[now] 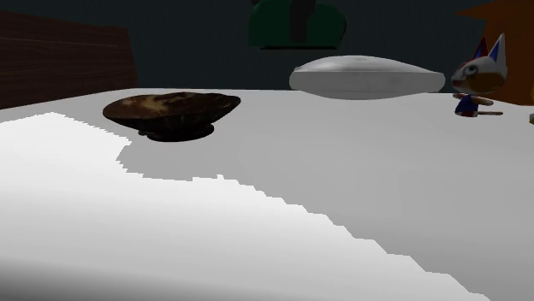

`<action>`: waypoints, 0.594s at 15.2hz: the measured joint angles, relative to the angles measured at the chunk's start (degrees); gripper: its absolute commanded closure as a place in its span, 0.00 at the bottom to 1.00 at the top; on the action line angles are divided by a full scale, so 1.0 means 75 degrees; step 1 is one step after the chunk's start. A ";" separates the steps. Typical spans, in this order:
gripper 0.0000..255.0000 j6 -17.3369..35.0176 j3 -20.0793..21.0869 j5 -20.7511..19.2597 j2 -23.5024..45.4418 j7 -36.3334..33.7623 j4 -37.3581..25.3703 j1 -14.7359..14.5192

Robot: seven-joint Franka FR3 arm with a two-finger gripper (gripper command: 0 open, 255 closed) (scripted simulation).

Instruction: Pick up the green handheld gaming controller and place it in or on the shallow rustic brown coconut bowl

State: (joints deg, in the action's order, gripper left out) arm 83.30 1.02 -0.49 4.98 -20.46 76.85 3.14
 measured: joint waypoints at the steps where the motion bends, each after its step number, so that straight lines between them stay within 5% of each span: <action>1: 1.00 -0.0025 0.0084 -0.0009 -0.0027 -0.0184 0.0004 -0.0103; 9: 1.00 0.0127 0.0741 -0.0059 -0.0393 -0.1589 0.0538 -0.0856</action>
State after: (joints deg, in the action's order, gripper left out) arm 84.25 6.58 -0.93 2.04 -32.38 80.89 -3.28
